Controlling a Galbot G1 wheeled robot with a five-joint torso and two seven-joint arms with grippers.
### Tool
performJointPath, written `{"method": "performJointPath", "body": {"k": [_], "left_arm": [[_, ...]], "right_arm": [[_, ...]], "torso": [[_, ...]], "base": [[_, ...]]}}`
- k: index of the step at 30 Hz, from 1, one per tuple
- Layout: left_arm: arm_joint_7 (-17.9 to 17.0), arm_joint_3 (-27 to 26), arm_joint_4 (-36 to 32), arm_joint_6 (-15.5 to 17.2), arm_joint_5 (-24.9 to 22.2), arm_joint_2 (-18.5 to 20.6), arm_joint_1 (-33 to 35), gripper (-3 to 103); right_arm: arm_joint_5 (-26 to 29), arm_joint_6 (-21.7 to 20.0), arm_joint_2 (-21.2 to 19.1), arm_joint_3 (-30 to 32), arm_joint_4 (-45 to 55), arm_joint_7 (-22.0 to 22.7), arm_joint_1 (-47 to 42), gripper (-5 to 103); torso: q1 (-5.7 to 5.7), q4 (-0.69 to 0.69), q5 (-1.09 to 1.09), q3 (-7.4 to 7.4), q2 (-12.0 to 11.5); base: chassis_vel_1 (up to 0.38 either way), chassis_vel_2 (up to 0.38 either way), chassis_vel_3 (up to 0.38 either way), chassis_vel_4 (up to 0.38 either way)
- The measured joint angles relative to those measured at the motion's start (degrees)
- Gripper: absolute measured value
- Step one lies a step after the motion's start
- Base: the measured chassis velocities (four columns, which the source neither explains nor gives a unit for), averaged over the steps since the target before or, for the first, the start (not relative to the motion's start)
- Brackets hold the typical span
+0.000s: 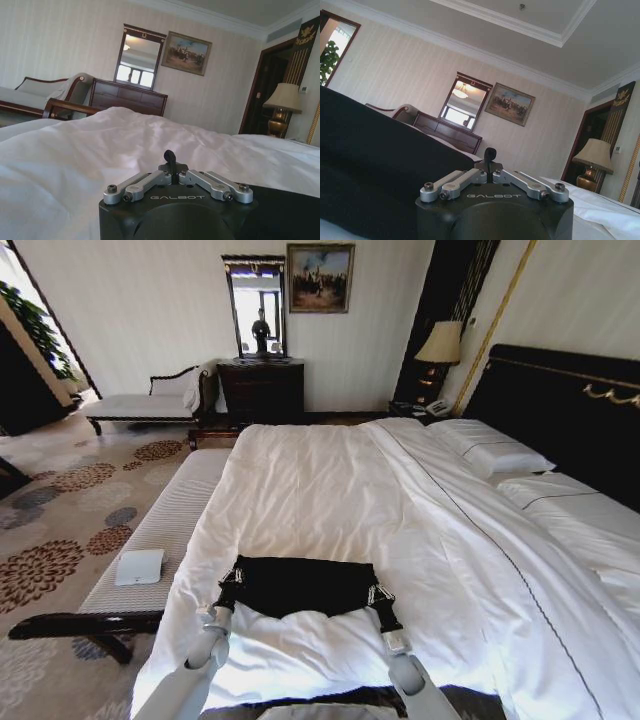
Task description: Fold the clothes on the bed.
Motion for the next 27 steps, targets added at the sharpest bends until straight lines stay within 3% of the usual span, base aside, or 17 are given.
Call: {"method": "performJointPath", "body": {"k": [7,27], "left_arm": [[-0.2,0.8,0.6,-1.3,3.7,-1.1,1.4,1],[-0.2,-0.6,-0.6,-1.6,4.0,0.5,3.2,1]], "right_arm": [[-0.8,1.5,0.0,-0.4,-2.0,0.7,-0.3,0],[-0.7,1.5,-1.0,-0.3,0.1,3.7,-2.8,0]], "torso": [[0.00,0.00,0.00,0.00,0.0],[0.01,0.00,0.00,0.00,0.0]], "base": [[0.000,0.000,0.000,0.000],[0.000,0.000,0.000,0.000]]}}
